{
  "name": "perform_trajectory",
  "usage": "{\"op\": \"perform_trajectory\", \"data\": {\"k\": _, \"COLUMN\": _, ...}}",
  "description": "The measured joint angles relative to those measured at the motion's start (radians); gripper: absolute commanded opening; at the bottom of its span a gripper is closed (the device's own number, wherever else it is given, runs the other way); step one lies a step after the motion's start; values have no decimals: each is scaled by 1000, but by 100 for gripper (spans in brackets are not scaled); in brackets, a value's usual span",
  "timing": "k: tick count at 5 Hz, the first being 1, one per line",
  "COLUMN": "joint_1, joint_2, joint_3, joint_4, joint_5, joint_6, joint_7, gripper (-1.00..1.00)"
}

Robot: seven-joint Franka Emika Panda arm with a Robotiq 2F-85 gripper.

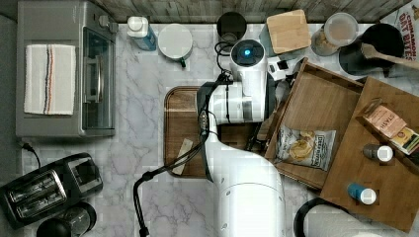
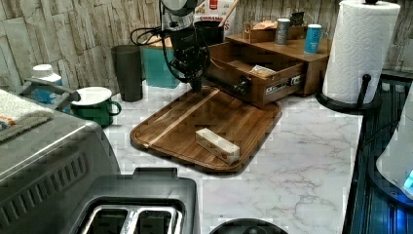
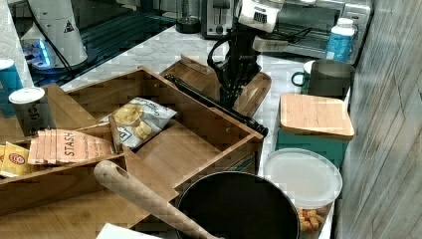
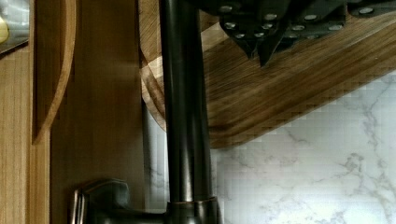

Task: Close the drawer.

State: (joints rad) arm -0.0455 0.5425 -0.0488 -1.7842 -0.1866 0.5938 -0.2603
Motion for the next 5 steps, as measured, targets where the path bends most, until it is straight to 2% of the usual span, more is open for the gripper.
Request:
{"op": "perform_trajectory", "data": {"k": 3, "joint_1": -14, "joint_2": -20, "joint_3": 10, "joint_4": -9, "joint_5": 24, "joint_6": -50, "joint_7": -37, "gripper": -100}}
{"op": "perform_trajectory", "data": {"k": 4, "joint_1": -34, "joint_2": -58, "joint_3": 2, "joint_4": -40, "joint_5": 28, "joint_6": -56, "joint_7": -162, "gripper": -100}}
{"op": "perform_trajectory", "data": {"k": 5, "joint_1": -72, "joint_2": -102, "joint_3": -1, "joint_4": -106, "joint_5": 30, "joint_6": 57, "joint_7": -320, "gripper": -100}}
